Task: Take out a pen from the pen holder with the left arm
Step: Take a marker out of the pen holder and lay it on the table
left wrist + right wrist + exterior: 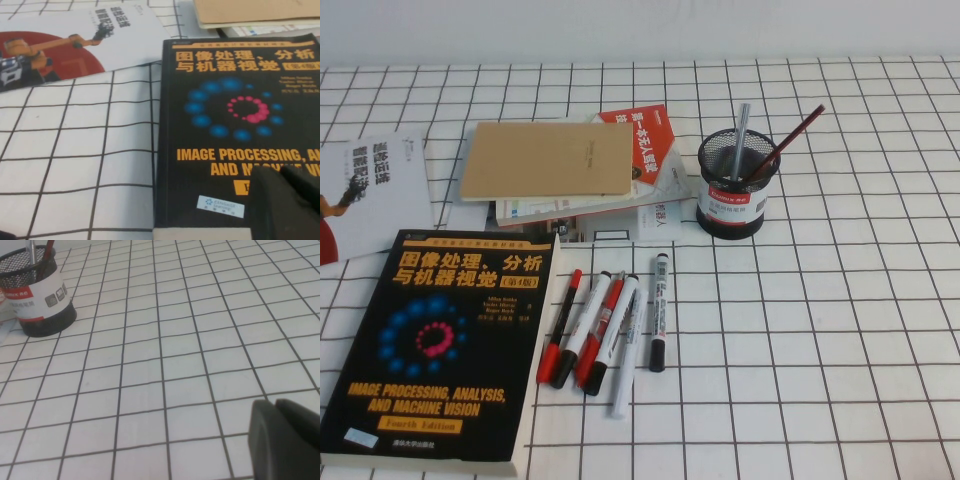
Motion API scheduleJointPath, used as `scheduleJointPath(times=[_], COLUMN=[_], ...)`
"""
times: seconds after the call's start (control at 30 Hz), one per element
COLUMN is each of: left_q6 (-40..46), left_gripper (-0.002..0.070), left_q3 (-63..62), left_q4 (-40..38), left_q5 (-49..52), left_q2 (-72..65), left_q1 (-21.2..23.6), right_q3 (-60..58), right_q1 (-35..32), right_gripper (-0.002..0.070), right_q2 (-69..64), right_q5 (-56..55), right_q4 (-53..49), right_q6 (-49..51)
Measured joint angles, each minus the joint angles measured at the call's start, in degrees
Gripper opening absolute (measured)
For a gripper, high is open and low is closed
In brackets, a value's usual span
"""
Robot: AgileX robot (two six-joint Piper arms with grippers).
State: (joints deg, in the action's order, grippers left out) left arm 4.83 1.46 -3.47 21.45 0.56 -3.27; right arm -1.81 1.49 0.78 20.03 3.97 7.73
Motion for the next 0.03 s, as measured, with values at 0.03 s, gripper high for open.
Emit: scheduleJointPath(times=[0.03], left_q6=[0.00], left_gripper=[0.0001], left_q3=[0.00], left_q4=[0.00], left_q5=[0.00], left_q2=[0.00], left_q1=[-0.29], right_q3=[0.00], right_q1=[0.00], right_gripper=[-0.0016], right_q2=[0.00], right_q5=[0.00], right_q4=[0.00], right_q6=[0.00])
